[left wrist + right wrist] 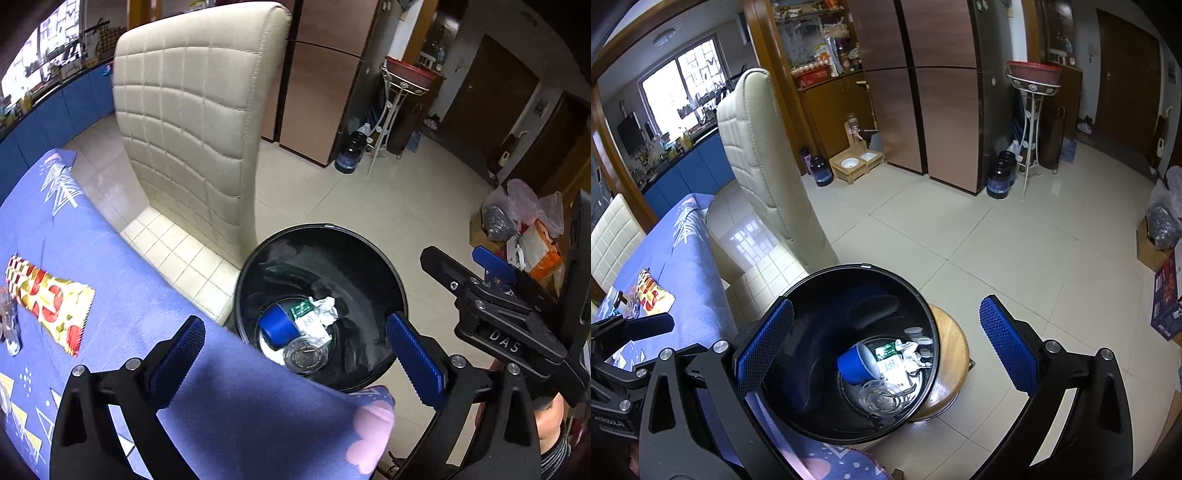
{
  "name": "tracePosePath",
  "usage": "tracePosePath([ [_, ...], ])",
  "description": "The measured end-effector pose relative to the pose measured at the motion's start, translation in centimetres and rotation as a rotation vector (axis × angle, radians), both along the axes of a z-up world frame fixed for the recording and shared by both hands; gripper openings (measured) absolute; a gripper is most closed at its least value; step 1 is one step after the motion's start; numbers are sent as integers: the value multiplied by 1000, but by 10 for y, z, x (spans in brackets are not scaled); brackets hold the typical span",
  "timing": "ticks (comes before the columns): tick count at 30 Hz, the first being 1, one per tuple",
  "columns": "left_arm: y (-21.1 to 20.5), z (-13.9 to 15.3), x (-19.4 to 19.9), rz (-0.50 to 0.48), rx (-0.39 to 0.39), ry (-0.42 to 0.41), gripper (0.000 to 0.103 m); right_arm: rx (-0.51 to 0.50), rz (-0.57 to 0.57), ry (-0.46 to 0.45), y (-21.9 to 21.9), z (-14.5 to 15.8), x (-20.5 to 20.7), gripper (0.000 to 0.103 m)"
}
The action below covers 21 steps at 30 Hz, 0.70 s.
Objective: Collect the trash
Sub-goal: 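Move both tools back from the bin over the table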
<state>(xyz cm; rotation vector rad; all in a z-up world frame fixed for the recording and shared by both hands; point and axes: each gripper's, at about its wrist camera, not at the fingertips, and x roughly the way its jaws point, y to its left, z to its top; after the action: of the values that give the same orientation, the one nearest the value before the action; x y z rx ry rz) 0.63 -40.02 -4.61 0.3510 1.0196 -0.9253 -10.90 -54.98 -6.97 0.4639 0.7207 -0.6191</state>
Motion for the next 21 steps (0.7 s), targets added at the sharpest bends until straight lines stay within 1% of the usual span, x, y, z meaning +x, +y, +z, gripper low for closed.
tracePosePath([
  [7,32,3,10,63,0,-39,96,-11,62,12,22,3,18,100],
  [15,84,5,31,174,26,-115,96,-65,174,27,68,11,52,100],
  [18,109,6,41,235,48,-166,96,-77,219,34,87,13,70,100],
  [21,132,6,49,292,72,-245,96,-86,268,39,106,14,88,100],
])
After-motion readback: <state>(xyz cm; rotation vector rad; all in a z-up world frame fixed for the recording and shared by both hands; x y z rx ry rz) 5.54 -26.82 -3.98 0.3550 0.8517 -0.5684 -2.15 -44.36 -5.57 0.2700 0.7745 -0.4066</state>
